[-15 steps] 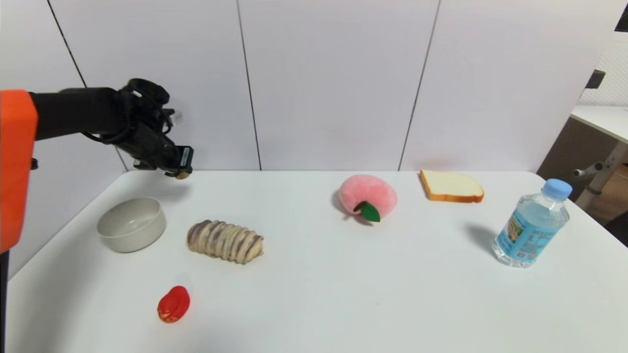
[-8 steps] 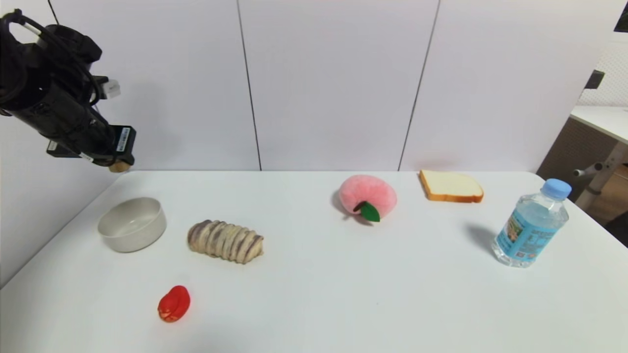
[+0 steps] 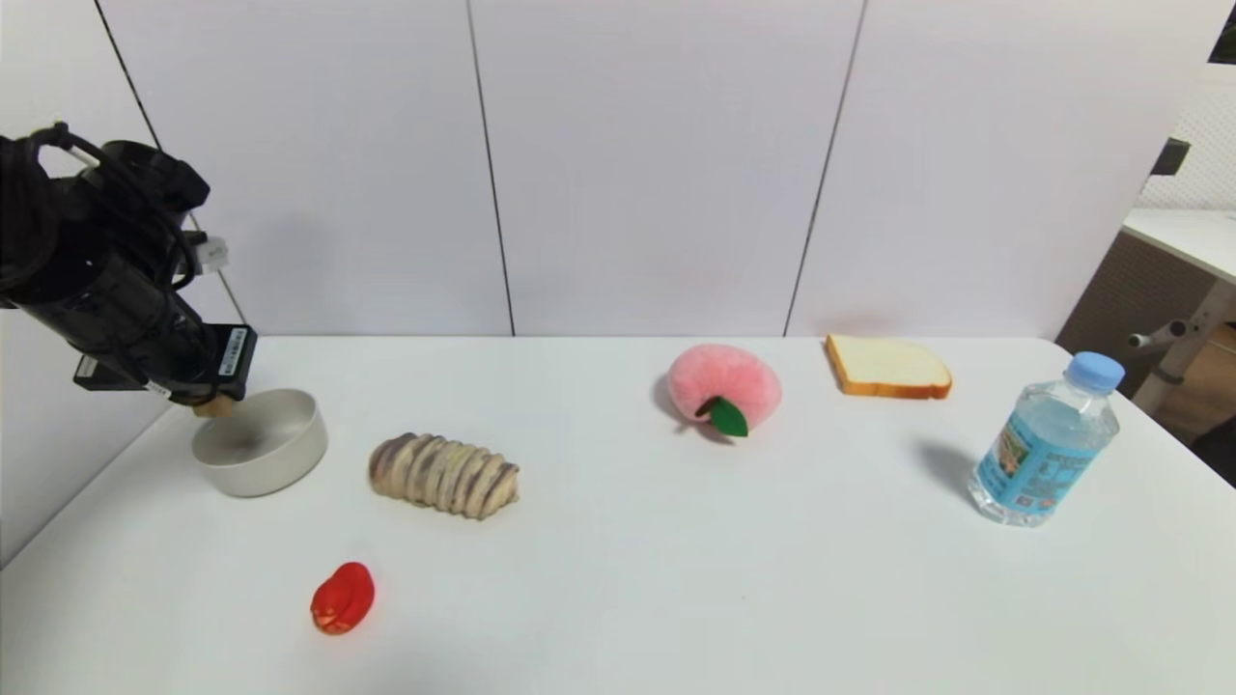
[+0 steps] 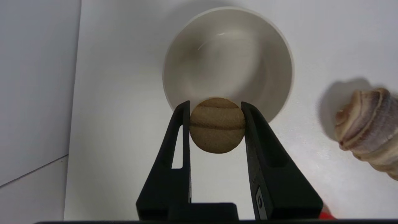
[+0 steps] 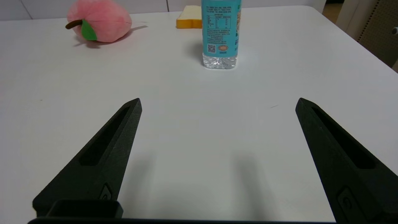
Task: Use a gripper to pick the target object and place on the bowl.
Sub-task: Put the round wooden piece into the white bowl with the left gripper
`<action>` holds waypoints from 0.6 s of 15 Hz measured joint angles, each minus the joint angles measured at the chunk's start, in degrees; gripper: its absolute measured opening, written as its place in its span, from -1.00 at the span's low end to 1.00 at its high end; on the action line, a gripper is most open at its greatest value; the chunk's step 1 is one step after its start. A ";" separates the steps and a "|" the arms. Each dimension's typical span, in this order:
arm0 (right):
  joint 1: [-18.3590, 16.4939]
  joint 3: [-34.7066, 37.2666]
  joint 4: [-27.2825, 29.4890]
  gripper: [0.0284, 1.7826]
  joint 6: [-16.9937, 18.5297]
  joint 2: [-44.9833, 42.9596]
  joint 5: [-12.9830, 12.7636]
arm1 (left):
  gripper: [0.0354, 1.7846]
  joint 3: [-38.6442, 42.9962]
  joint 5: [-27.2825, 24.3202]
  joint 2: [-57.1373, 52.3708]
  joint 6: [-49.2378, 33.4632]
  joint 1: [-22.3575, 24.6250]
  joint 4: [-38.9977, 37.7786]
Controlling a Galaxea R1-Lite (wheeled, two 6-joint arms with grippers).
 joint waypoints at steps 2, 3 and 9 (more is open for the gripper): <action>0.00 0.00 0.00 0.92 -0.02 0.00 0.00 | -0.45 4.77 -0.16 0.63 -0.17 0.05 -6.94; 0.00 0.00 -0.02 0.92 0.00 0.00 0.00 | -0.45 6.29 -0.22 1.16 -0.09 0.07 -9.80; 0.02 0.00 -0.02 0.92 0.00 0.00 0.00 | -0.19 8.16 -0.55 3.57 -0.11 0.10 -12.09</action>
